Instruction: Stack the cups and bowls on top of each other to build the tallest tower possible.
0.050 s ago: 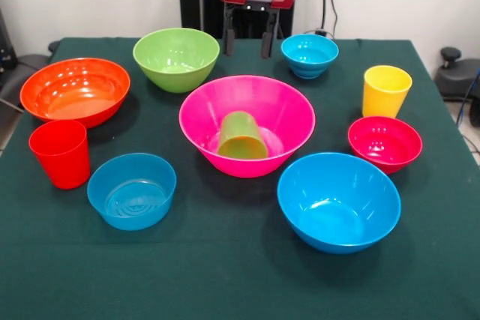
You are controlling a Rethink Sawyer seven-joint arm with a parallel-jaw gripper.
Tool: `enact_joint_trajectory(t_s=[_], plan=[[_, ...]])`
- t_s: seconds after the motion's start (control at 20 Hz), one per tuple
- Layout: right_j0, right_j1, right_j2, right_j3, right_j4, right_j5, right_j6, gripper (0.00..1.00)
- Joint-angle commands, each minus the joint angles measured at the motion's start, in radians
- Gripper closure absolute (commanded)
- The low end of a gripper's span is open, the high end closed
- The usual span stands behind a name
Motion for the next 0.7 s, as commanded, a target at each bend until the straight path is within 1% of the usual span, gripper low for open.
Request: enact_joint_trajectory(t_s=[0.05,0.3,0.6,0.7], plan=[[0.016,0.016,0.083,0.003,0.005,0.131,0.041,0.00],[0.022,0.022,0.085,-0.003,0.008,0.137,0.049,0.00],[0.079,0.006,0.047,0.001,0.024,0.151,0.080,0.00],[0.094,-0.006,0.044,-0.002,0.036,0.171,0.081,0.00]])
